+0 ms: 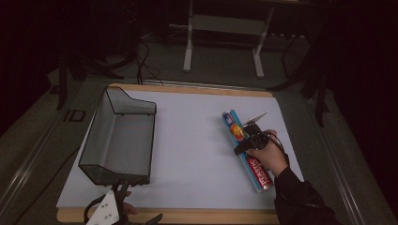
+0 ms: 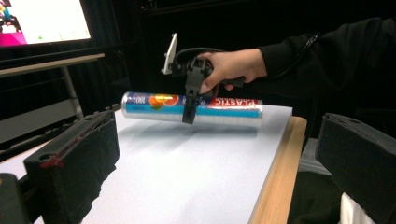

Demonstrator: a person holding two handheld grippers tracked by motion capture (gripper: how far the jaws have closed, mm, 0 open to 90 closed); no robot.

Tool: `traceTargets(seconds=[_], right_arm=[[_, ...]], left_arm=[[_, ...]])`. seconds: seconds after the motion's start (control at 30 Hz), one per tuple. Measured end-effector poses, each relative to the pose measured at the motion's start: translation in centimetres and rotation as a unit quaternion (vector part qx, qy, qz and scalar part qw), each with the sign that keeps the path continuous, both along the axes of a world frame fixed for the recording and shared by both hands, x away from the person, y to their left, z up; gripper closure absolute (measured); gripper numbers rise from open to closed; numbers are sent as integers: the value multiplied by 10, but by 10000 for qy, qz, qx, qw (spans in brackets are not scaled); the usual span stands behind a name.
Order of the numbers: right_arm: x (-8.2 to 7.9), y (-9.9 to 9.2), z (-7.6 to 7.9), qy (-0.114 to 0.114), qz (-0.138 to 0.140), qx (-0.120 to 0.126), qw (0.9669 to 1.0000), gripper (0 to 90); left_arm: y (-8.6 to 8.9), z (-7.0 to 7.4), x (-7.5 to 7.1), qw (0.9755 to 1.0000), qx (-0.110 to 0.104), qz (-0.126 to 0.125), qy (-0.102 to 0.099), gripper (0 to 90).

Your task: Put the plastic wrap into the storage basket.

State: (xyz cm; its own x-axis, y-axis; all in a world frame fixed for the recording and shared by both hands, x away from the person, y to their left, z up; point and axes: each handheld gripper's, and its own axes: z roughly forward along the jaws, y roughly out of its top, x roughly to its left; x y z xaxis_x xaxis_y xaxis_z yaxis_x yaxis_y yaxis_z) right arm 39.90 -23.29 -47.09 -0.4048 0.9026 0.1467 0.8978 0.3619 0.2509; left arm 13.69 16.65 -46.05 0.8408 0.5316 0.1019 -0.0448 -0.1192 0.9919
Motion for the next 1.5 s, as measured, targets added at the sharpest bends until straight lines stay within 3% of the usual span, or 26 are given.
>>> traceTargets(seconds=[0.1,0.17,0.23,0.43,0.67,1.03,1.13,1.17,1.27,1.33,1.4,1.5], right_arm=[[0,2,9,-199,-39,179,9996,316],[1,4,12,-201,-27,198,9996,316],[1,11,23,-488,-14,289,9984,316],[2,26,40,-744,-2,578,9956,316],[3,48,63,-1017,132,750,9919,316],[4,86,90,-1393,317,1091,9837,316],[5,93,93,-1434,321,1288,9807,316],[4,102,98,-1511,351,1414,9777,316],[4,113,103,-1587,414,1546,9743,316],[4,118,105,-1575,449,1551,9742,316],[3,132,109,-1598,526,1694,9711,316],[2,142,112,-1636,557,1748,9693,316]], left_arm=[[0,0,0,10000,-5,3,-3,5],[0,0,0,10000,3,7,-1,5],[0,0,0,10000,17,6,-9,6],[0,0,0,10000,19,24,-12,6],[0,0,0,9999,77,61,-36,6],[-1,-1,0,9998,130,140,-65,6],[0,-1,1,9998,125,153,-59,6],[0,-1,1,9998,123,159,-51,6],[0,-1,1,9998,124,157,-53,6],[0,-1,1,9998,129,157,-55,6],[0,-1,0,9998,132,161,-62,6],[0,-1,0,9998,127,165,-60,6]])
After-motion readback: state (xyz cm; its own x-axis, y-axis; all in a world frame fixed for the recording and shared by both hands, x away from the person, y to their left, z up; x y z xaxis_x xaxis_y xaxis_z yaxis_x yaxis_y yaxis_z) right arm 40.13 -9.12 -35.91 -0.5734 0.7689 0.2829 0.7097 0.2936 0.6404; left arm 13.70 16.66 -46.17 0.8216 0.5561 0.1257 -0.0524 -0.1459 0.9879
